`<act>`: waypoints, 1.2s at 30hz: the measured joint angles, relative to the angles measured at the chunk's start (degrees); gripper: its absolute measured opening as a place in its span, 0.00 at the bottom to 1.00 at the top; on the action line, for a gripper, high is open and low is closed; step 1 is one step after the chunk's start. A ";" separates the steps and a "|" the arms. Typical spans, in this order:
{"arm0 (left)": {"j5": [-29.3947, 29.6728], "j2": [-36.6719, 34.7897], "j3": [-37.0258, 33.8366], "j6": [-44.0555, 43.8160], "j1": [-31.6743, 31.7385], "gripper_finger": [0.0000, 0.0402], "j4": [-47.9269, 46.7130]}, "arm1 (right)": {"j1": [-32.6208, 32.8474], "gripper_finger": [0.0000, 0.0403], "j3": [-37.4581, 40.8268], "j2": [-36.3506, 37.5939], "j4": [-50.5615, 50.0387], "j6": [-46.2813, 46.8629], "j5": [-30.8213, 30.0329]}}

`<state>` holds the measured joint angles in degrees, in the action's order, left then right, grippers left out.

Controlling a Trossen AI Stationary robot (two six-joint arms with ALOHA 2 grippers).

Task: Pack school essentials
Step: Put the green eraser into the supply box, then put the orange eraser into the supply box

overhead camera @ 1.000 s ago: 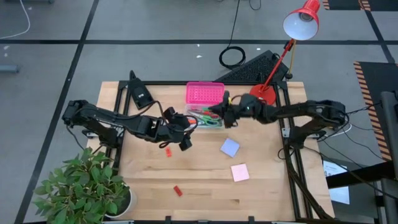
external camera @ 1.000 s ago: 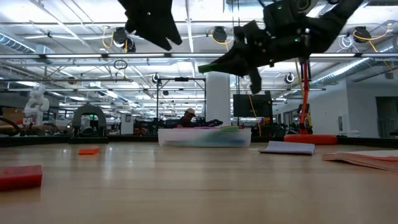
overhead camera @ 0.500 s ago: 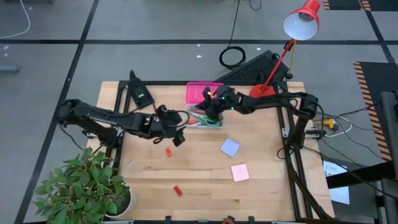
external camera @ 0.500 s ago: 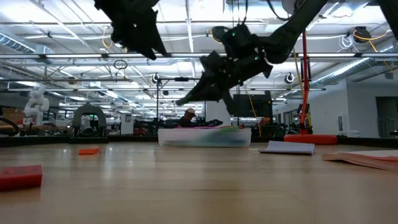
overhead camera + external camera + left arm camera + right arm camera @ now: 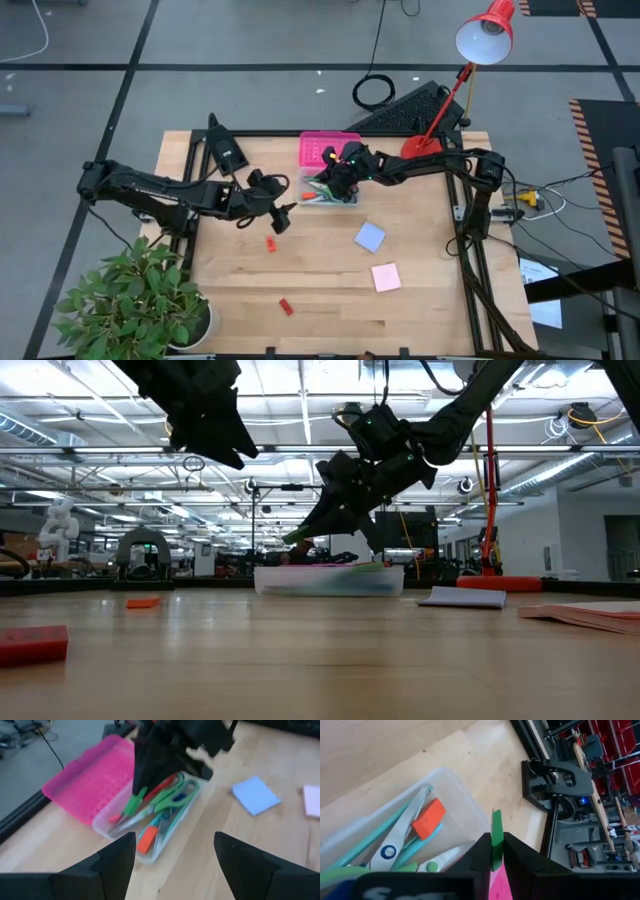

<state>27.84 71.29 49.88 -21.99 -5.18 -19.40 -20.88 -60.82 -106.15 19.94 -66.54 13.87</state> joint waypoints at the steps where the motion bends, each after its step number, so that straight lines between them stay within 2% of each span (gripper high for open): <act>1: -0.43 0.00 -0.10 0.26 0.08 0.68 0.03 | 0.02 0.12 0.00 0.00 0.00 -0.02 0.00; 15: -2.55 0.00 -0.06 -0.44 -0.37 0.68 0.66 | 1.20 0.31 0.07 2.05 0.68 4.82 -0.13; 22: -2.52 0.07 -0.06 -3.51 -1.91 0.68 -6.47 | 3.80 0.31 3.45 12.95 -6.25 10.55 -0.13; 27: -2.52 0.09 -0.06 -3.54 -3.75 0.68 -8.98 | 5.84 0.31 10.03 23.18 -6.94 16.59 -0.39; 30: -2.59 0.09 -0.05 -2.28 -5.27 0.68 -9.38 | 7.26 0.31 14.01 29.12 -6.83 22.37 -2.82; 36: -9.75 0.10 -1.71 2.59 -7.54 0.68 -10.72 | 10.02 0.31 21.47 38.38 -6.97 33.37 -6.44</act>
<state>18.09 71.39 48.17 -19.40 -12.72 -30.12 -10.86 -39.34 -67.77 12.98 -33.18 7.43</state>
